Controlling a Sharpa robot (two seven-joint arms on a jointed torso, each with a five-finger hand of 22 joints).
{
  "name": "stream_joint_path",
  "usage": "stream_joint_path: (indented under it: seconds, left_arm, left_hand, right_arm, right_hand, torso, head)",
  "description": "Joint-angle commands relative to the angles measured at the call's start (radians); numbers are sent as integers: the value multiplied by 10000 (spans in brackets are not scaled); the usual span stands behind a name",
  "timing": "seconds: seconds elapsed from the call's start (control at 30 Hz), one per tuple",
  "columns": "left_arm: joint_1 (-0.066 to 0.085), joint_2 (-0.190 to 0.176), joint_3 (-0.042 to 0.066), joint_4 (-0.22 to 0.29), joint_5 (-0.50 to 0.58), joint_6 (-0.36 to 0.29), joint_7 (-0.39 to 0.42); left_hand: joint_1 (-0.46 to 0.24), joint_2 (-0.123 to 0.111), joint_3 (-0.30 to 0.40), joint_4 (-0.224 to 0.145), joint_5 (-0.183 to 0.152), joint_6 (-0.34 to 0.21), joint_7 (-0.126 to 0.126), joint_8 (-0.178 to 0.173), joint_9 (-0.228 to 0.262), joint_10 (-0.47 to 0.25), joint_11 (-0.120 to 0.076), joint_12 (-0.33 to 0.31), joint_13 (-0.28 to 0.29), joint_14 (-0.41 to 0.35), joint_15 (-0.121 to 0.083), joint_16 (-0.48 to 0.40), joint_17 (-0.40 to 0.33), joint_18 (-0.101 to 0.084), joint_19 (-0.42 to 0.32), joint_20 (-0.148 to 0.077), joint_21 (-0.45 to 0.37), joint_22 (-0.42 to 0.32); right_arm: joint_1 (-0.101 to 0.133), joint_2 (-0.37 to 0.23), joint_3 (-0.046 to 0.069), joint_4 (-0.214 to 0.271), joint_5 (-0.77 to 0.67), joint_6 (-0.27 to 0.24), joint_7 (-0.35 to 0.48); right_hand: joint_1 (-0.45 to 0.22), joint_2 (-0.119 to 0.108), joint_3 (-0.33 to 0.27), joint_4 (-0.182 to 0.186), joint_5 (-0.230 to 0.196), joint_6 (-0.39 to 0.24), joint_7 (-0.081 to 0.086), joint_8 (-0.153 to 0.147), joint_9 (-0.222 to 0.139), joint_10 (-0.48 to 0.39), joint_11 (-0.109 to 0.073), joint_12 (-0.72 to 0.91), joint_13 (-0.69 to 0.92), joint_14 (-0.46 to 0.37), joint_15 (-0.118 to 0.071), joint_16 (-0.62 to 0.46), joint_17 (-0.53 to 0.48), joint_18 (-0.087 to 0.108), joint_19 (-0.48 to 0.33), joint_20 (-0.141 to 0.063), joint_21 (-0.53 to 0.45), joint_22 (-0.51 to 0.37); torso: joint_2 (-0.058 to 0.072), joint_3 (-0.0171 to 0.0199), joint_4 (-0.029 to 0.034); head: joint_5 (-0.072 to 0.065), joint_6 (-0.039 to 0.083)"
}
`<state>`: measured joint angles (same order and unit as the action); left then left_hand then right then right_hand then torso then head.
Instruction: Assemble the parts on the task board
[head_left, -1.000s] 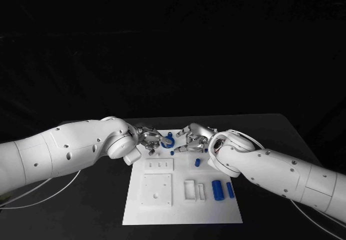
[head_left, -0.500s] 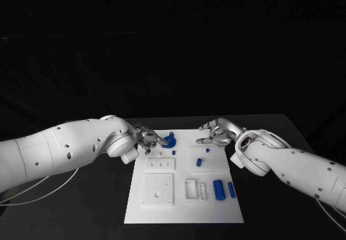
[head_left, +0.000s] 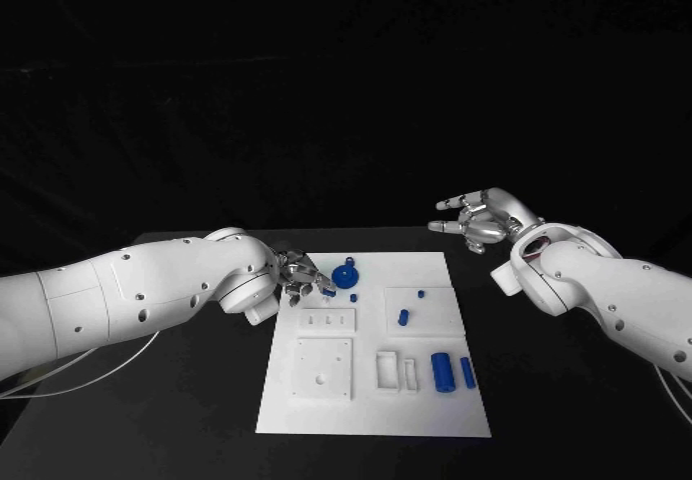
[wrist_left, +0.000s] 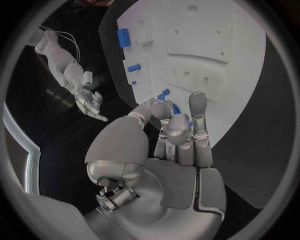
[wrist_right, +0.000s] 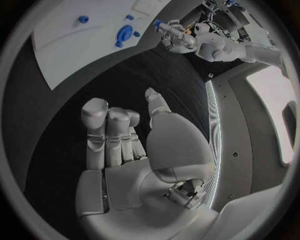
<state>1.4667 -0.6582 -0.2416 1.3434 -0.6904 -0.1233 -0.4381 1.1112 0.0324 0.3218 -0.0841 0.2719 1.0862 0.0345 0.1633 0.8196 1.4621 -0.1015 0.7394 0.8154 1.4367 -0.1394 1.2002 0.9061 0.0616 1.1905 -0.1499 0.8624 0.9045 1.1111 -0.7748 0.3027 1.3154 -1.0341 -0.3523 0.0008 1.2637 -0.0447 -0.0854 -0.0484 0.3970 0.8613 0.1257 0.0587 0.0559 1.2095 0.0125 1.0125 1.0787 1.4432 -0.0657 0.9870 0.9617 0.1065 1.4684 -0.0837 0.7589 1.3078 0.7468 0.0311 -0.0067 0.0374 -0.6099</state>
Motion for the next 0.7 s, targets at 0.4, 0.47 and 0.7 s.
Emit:
stream_joint_path:
  seconds: [0.4, 0.47, 0.7]
  left_arm:
    - [-274, -150, -26, 842, -1765, -1825, -429]
    - [-337, -147, -28, 887, -1822, -1937, -452]
    - [-577, -129, -31, 968, -1952, -2574, -402]
  left_hand:
    - [52, -201, 438, -512, 291, 1037, -762, 1275, 1699, 472, 46, 108, 60, 97, 13, 30, 225, 10, 308, 89, -645, 983]
    - [47, -207, 446, -504, 326, 1045, -760, 1273, 1697, 473, 42, 114, 49, 102, 12, 42, 236, 12, 334, 92, -707, 1073]
    - [28, -231, 484, -481, 459, 1093, -768, 1268, 1674, 481, 39, 187, 15, 107, 16, 94, 260, 0, 659, 109, -1553, 2131]
  right_arm:
    - [205, 78, 213, -555, 631, -439, 402]
    - [220, 98, 216, -585, 635, -440, 396]
    - [268, 173, 220, -711, 643, -428, 370]
  right_hand:
    - [-33, 90, -6, -77, 124, 61, -11, -19, 11, -65, 1, -56, -26, 9, 20, -78, -16, 77, 544, 22, -74, 516]
    - [-33, 90, -6, -77, 124, 61, -11, -19, 11, -65, 1, -56, -26, 9, 20, -78, -16, 77, 544, 22, -74, 516]
    - [-48, 91, -9, -81, 140, 68, -12, -19, 11, -64, 0, -54, -28, 13, 20, -72, -4, 75, 544, 21, -71, 516]
  torso:
    - [-111, 77, 134]
    - [-120, 82, 141]
    - [-112, 74, 117]
  head:
    - [-45, -338]
    - [-52, -358]
    - [-41, -411]
